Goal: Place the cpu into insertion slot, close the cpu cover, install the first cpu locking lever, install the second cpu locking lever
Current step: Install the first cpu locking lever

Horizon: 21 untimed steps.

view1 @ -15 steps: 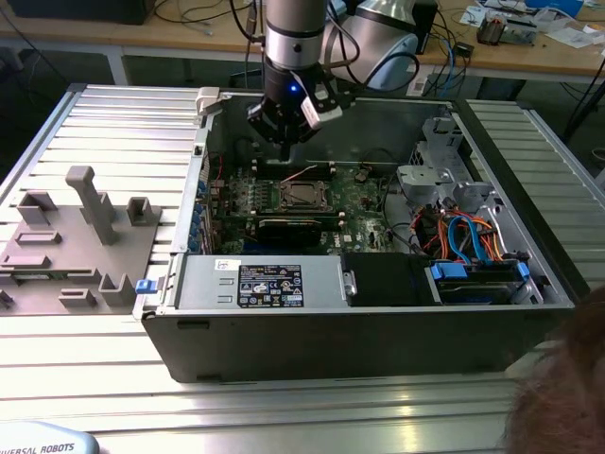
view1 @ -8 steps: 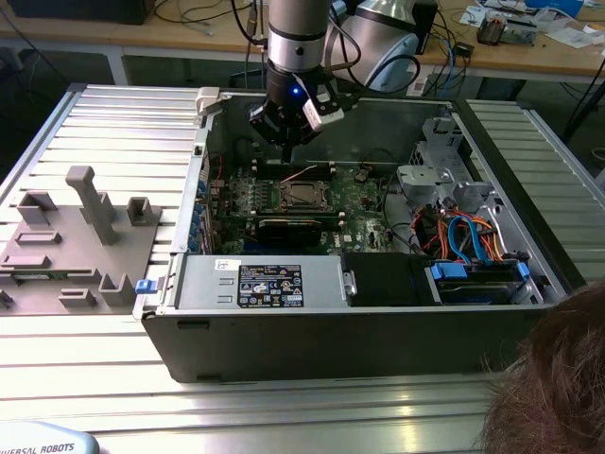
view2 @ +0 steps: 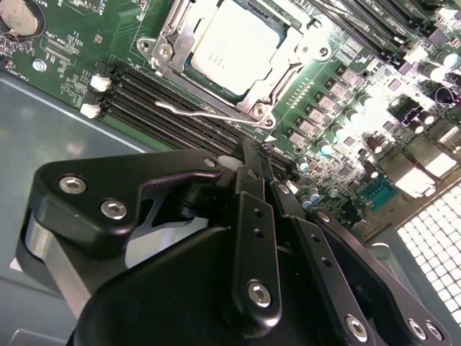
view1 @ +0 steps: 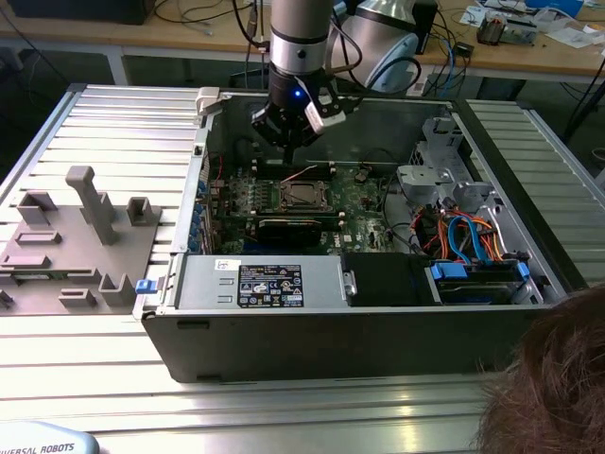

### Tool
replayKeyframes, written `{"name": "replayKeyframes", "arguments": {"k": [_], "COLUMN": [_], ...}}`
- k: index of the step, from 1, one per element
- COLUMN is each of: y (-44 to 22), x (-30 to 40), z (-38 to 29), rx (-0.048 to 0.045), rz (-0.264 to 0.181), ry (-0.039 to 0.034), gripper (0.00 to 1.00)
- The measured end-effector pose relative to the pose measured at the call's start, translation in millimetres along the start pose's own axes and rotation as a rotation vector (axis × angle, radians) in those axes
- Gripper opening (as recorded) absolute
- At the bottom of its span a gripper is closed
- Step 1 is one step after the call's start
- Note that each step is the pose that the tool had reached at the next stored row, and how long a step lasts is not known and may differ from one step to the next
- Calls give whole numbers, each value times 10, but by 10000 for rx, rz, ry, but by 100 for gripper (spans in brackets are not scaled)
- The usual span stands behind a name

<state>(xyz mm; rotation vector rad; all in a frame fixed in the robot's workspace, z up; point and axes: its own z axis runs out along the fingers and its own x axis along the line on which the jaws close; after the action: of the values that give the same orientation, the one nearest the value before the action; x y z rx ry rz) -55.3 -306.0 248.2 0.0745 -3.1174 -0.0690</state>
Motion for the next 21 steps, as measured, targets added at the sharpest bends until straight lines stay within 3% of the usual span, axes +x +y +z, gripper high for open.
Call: {"name": "replayKeyframes", "arguments": {"k": [21], "y": [-4], "x": [-36], "z": [58], "rx": [0], "rz": [0], "ry": [0], "gripper": [11]}}
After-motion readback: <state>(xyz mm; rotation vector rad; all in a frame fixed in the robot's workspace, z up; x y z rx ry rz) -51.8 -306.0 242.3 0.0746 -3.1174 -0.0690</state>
